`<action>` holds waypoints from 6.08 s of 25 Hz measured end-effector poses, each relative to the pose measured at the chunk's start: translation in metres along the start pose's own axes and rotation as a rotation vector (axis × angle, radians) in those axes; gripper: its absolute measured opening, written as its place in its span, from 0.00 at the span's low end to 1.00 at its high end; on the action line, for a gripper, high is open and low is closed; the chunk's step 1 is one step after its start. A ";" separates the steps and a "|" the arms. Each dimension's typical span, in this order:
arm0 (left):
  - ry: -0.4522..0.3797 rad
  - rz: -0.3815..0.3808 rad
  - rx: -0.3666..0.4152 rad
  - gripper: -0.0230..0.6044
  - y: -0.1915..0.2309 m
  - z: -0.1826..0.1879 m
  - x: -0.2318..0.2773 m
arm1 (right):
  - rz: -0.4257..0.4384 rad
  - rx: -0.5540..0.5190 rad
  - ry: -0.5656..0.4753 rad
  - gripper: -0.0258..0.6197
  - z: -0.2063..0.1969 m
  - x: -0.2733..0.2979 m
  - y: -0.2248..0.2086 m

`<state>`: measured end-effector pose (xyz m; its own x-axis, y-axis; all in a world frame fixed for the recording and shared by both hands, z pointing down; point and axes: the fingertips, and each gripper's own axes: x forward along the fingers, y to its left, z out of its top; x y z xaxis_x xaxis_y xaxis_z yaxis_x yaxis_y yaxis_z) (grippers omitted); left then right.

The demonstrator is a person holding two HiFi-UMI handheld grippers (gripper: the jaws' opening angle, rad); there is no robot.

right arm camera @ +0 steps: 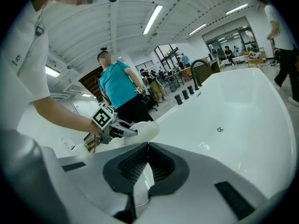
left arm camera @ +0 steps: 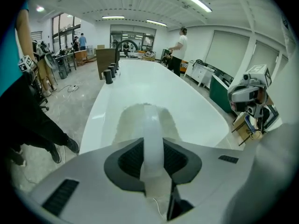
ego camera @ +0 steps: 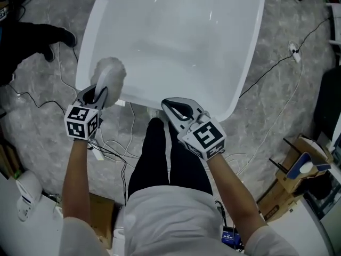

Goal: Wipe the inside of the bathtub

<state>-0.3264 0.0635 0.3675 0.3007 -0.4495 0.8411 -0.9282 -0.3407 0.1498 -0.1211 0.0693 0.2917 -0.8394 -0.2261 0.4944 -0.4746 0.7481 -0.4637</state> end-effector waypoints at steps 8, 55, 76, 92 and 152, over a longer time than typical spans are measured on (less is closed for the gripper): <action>0.189 -0.011 0.020 0.19 0.029 -0.015 0.031 | 0.041 0.025 0.011 0.07 -0.016 0.024 0.006; 0.588 -0.080 0.047 0.19 0.056 -0.055 0.129 | 0.037 0.077 0.045 0.07 -0.044 0.097 -0.038; 0.591 -0.178 0.073 0.19 -0.016 -0.049 0.159 | -0.001 0.010 0.145 0.07 -0.074 0.089 -0.062; 0.572 -0.282 0.092 0.19 -0.123 -0.033 0.172 | -0.055 0.039 0.135 0.07 -0.093 0.033 -0.090; 0.675 -0.554 0.064 0.19 -0.346 -0.023 0.310 | -0.303 0.088 0.250 0.07 -0.179 -0.086 -0.174</action>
<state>0.0827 0.0608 0.5886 0.4919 0.3720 0.7872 -0.6671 -0.4200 0.6153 0.0814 0.0709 0.4615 -0.5730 -0.2610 0.7769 -0.7206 0.6120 -0.3258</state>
